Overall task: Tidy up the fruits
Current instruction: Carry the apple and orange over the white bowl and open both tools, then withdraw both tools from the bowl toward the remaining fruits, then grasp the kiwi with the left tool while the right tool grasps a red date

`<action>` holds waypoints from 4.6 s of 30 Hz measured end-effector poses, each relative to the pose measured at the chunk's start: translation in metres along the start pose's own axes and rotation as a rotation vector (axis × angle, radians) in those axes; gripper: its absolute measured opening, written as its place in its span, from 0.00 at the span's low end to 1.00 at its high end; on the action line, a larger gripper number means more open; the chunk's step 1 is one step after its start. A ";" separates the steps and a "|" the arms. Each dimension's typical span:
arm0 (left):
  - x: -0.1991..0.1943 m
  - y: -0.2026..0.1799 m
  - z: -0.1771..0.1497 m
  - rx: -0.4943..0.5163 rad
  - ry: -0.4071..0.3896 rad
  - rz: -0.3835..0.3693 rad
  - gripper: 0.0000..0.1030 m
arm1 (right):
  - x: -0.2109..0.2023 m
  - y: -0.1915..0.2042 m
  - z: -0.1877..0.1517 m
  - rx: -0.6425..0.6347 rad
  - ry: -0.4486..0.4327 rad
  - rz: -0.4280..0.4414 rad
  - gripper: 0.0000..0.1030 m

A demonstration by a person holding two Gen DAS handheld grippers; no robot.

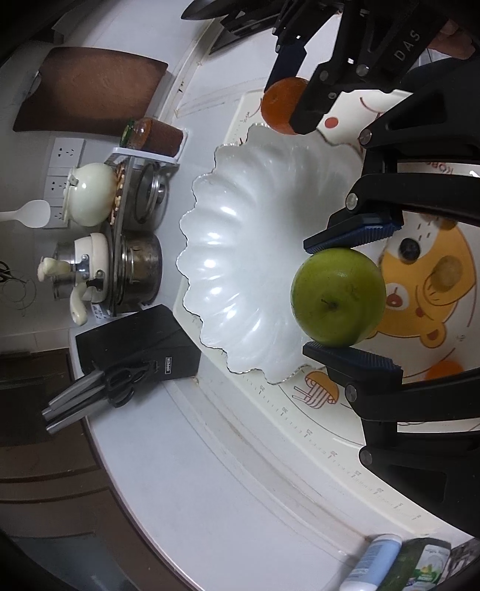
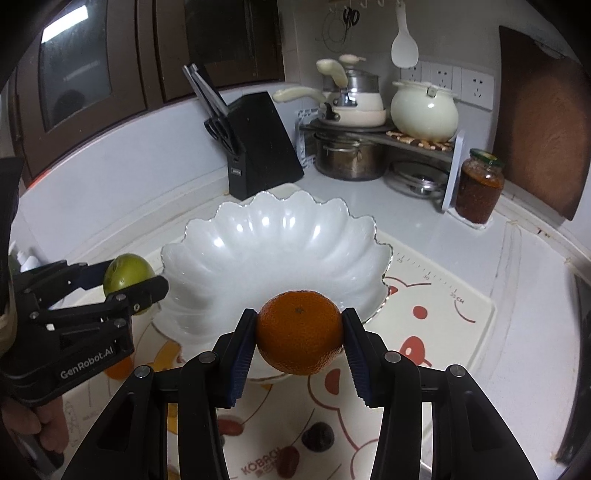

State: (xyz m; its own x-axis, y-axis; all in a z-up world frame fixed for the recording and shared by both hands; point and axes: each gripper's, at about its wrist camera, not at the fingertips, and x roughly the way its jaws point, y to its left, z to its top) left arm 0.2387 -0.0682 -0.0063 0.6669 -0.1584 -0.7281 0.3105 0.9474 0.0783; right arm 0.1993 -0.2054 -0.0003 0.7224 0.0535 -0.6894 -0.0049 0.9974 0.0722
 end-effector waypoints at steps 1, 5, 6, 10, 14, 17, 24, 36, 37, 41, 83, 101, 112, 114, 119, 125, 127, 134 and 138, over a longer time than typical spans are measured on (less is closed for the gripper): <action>0.004 0.000 0.001 0.002 0.004 0.002 0.47 | 0.003 -0.001 0.000 0.002 0.007 0.002 0.46; 0.020 0.000 0.001 0.009 0.028 0.002 0.47 | 0.018 -0.006 -0.001 0.007 0.031 0.006 0.46; 0.023 0.000 0.001 0.008 0.033 0.000 0.47 | 0.021 -0.007 -0.001 0.008 0.035 0.006 0.46; 0.036 0.000 0.000 0.002 0.057 -0.008 0.47 | 0.030 -0.009 -0.002 0.008 0.053 0.015 0.46; 0.043 0.001 -0.002 0.000 0.073 -0.007 0.47 | 0.036 -0.008 -0.001 0.003 0.065 0.019 0.46; 0.045 0.001 -0.004 0.007 0.079 0.005 0.47 | 0.036 -0.008 -0.001 -0.002 0.060 0.002 0.49; 0.039 0.002 -0.005 0.008 0.059 0.026 0.71 | 0.026 -0.006 0.001 -0.022 0.010 -0.066 0.73; 0.016 0.001 -0.004 0.014 0.002 0.123 0.99 | 0.007 -0.009 0.003 -0.007 -0.038 -0.134 0.82; 0.014 0.001 -0.005 0.015 0.001 0.126 1.00 | 0.005 -0.009 0.003 -0.003 -0.040 -0.134 0.82; 0.004 -0.001 -0.009 0.012 -0.010 0.117 1.00 | -0.003 -0.012 0.000 0.008 -0.051 -0.138 0.82; -0.062 -0.028 -0.101 -0.043 0.015 0.107 0.99 | -0.060 -0.010 -0.077 0.015 -0.078 -0.070 0.82; -0.053 -0.028 -0.152 -0.097 0.009 0.116 0.94 | -0.047 0.003 -0.122 -0.047 -0.105 -0.040 0.78; -0.043 -0.038 -0.176 -0.086 0.013 0.106 0.83 | -0.036 0.003 -0.141 -0.068 -0.144 -0.042 0.66; -0.041 -0.040 -0.181 -0.086 0.019 0.100 0.80 | -0.036 0.003 -0.143 -0.074 -0.157 -0.043 0.65; -0.036 -0.042 -0.183 -0.087 0.034 0.090 0.69 | -0.032 0.006 -0.147 -0.089 -0.171 -0.037 0.63; -0.034 -0.045 -0.184 -0.084 0.048 0.068 0.56 | -0.022 0.008 -0.149 -0.087 -0.143 -0.005 0.56; -0.032 -0.047 -0.184 -0.077 0.060 0.059 0.49 | -0.020 0.008 -0.149 -0.085 -0.136 0.001 0.53; -0.030 -0.053 -0.182 -0.055 0.063 0.032 0.34 | -0.011 0.009 -0.150 -0.079 -0.107 0.023 0.46; -0.029 -0.056 -0.182 -0.040 0.072 0.020 0.27 | -0.006 0.009 -0.150 -0.074 -0.090 0.034 0.40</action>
State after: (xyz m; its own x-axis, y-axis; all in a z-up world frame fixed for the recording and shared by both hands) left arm 0.0789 -0.0663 -0.1139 0.6220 -0.1200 -0.7737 0.2691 0.9608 0.0673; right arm 0.0915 -0.1890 -0.1032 0.7802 0.0858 -0.6196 -0.0790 0.9961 0.0385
